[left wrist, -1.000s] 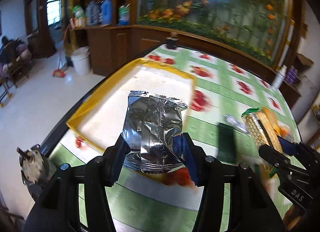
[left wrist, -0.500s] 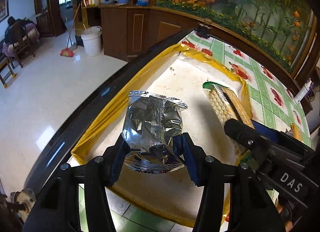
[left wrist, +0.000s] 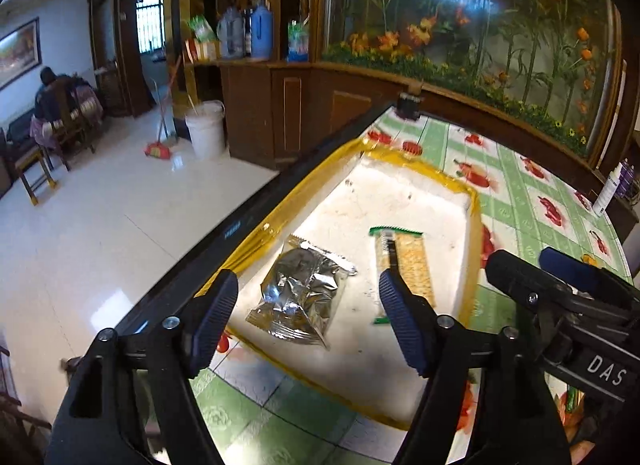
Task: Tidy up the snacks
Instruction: 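Move the left gripper back over the dark green packet on the table, then grasp the dark green packet with the left gripper while the right grasps the WEIDAN crackers, then place the green packet in the tray with the left gripper while the right places the crackers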
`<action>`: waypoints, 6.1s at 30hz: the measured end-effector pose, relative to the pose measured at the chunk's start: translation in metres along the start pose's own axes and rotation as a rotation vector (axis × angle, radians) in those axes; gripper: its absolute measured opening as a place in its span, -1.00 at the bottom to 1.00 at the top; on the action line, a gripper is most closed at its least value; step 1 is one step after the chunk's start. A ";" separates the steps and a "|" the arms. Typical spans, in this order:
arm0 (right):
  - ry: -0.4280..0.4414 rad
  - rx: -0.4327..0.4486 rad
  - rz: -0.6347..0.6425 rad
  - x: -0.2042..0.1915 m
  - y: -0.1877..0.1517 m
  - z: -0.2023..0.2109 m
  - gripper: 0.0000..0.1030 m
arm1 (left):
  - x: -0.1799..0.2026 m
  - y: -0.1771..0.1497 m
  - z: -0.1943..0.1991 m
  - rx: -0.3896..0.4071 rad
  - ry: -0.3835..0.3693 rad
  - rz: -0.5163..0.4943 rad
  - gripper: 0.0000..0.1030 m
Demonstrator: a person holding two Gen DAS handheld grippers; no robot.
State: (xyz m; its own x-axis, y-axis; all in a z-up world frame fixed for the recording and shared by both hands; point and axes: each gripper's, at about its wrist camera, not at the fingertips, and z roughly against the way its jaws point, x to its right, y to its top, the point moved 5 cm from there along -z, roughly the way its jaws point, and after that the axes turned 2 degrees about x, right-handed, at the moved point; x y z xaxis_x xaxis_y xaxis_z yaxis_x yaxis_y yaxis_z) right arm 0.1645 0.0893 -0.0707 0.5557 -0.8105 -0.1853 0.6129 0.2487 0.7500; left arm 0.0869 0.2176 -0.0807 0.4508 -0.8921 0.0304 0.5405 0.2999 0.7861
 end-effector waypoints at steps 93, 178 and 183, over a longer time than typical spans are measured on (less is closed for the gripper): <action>0.093 -0.277 0.115 0.155 -0.149 0.095 0.69 | 0.185 -0.077 -0.042 -0.293 -0.309 -0.328 0.46; 0.148 -0.092 -0.027 -0.015 -0.010 -0.073 -0.09 | -0.008 -0.018 -0.061 -0.191 -0.072 0.001 -0.17; 0.154 -0.091 -0.031 -0.016 -0.002 -0.085 -0.09 | -0.011 -0.022 -0.061 -0.196 -0.070 -0.003 -0.16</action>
State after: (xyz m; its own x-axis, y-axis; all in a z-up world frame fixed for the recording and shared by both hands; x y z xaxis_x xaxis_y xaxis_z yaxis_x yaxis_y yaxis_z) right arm 0.2026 0.1466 -0.1232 0.6111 -0.7296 -0.3072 0.6751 0.2777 0.6834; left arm 0.1136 0.2414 -0.1360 0.4024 -0.9123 0.0761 0.6730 0.3511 0.6510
